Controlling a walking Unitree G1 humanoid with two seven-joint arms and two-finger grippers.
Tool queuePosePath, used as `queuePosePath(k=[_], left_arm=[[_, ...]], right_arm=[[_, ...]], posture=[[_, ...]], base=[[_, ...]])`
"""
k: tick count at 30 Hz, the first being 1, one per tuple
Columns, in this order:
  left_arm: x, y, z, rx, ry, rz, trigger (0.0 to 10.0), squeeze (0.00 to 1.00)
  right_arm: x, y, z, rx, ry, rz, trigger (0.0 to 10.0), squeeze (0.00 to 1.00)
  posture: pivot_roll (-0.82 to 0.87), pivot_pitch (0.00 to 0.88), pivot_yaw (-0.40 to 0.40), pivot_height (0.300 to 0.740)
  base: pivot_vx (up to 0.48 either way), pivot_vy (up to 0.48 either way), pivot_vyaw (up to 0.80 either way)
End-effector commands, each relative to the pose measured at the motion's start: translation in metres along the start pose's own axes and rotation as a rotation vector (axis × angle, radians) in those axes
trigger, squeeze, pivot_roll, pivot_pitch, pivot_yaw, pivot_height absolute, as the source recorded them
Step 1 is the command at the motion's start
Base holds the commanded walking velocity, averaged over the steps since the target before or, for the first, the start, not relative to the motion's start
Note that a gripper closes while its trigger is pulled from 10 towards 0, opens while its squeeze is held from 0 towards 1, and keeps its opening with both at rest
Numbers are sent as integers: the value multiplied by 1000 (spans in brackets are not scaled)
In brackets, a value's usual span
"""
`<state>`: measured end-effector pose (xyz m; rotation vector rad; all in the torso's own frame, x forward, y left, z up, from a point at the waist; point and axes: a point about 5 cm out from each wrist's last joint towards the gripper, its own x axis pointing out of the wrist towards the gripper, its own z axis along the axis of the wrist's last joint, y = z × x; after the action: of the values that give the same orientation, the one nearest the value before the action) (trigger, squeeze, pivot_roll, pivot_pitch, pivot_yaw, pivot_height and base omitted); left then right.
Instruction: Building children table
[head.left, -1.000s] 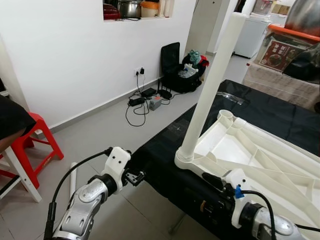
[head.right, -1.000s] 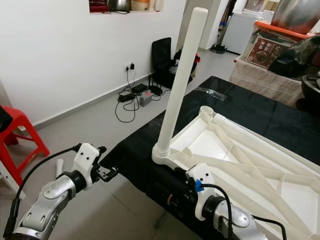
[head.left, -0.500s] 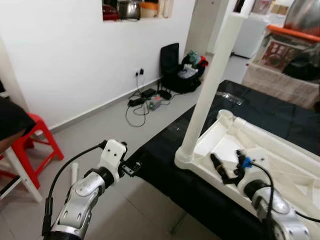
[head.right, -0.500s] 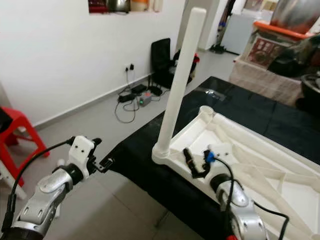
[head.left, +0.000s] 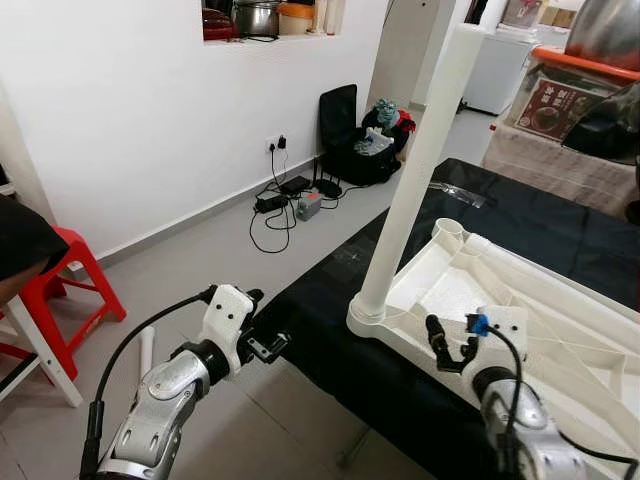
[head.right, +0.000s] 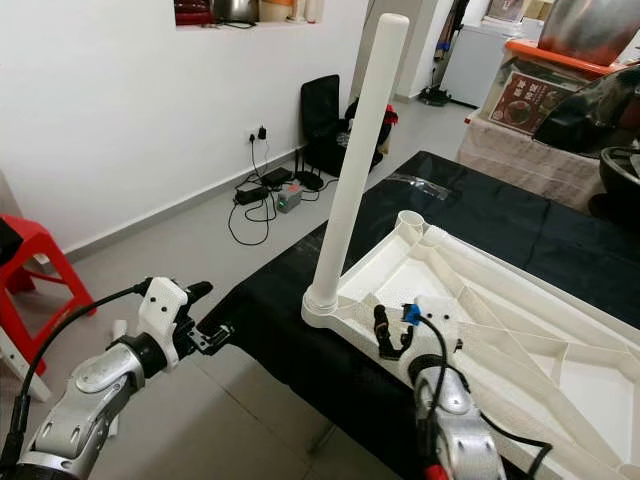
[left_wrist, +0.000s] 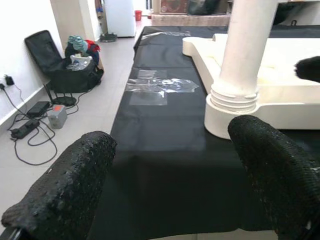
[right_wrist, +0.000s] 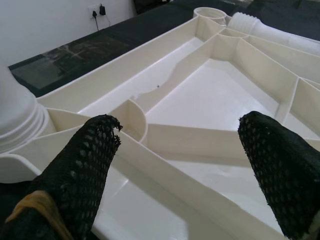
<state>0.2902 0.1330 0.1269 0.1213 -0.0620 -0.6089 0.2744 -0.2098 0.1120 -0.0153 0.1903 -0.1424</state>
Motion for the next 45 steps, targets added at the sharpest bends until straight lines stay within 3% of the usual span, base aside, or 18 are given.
queuePosePath(k=[1,4,8,14,16,20,24,35,45], left_arm=[[-1,-2,1,1,-3,-9,10000,0],[0,-1,1,3,-3,-1,10000,0],[1,2,1,9,-3,19,10000,0],[2,-1,0,8,-1,17,10000,0],[2,-2,0,9,-1,14,10000,0],[3,-4,0,27,4,9,10000,0],[4,-4,-1,42,12,25,10000,0],[6,0,-3,45,28,74,10000,0],[5,-4,-2,28,12,59,10000,0]], right_arm=[[1,-5,3,-12,-22,-48,10000,0],[2,-7,4,-9,-29,-83,10000,0],[0,-30,6,9,-40,-276,10000,0],[-1,-40,7,-11,-32,-383,10000,0],[0,-37,7,-23,-28,-374,10000,0],[5,-13,9,-81,-47,-272,10000,0],[6,0,13,-26,-78,-154,10000,0],[10,18,26,15,-127,-46,10000,0],[8,16,28,-11,-153,-24,10000,0]], posture=[[46,0,-112,740],[45,0,-109,740],[39,0,-104,740],[33,0,-100,740],[33,0,-101,740],[37,0,-105,740],[41,0,-110,740],[49,0,-117,740],[43,0,-117,740]], base=[[0,0,0],[0,0,0],[0,0,0],[0,0,0],[0,0,0],[0,0,0],[0,0,0],[0,-341,0],[0,-187,-363]])
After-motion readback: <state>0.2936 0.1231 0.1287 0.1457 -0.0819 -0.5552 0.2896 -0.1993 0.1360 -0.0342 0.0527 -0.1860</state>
